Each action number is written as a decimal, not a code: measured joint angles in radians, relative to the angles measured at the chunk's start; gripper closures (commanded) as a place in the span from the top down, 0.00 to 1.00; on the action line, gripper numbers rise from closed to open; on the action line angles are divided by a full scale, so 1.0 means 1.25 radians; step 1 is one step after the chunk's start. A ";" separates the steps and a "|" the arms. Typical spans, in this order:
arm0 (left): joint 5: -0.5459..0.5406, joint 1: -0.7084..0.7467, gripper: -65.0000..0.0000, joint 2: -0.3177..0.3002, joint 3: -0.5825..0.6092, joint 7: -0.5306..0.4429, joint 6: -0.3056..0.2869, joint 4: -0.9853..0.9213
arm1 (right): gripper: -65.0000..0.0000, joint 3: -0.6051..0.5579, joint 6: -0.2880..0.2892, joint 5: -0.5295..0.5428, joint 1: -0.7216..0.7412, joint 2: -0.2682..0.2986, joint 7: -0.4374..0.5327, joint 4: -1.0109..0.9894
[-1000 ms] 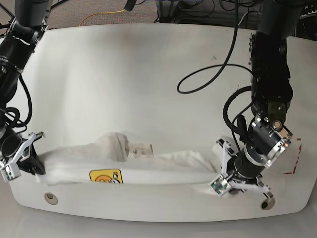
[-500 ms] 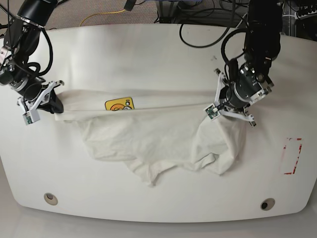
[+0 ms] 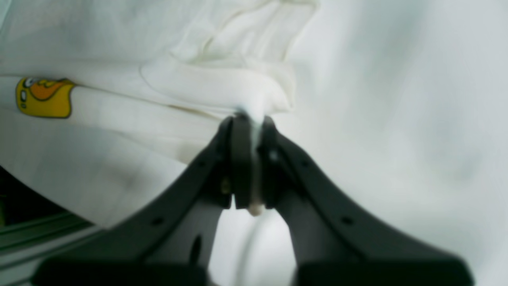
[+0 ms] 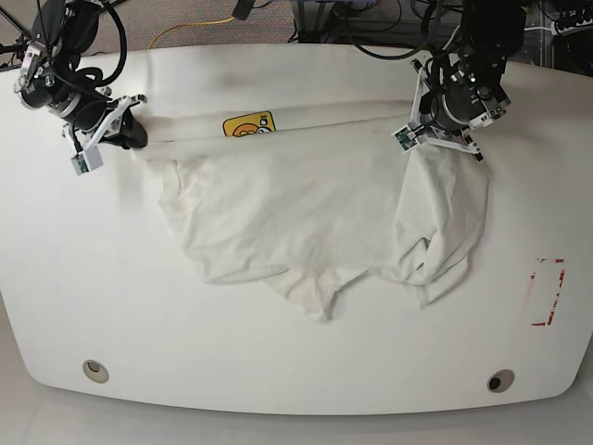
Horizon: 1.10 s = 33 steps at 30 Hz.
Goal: Fold the T-shirt properly
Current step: 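Lift the held edge with both grippers and lay it flat across the shirt, then open both grippers, move them to the shirt hem and grasp it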
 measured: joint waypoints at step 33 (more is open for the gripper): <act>-0.283 -0.164 0.56 0.099 -0.325 0.037 0.000 -0.001 | 0.83 -0.019 -0.006 -0.190 0.272 -0.070 -0.002 -0.103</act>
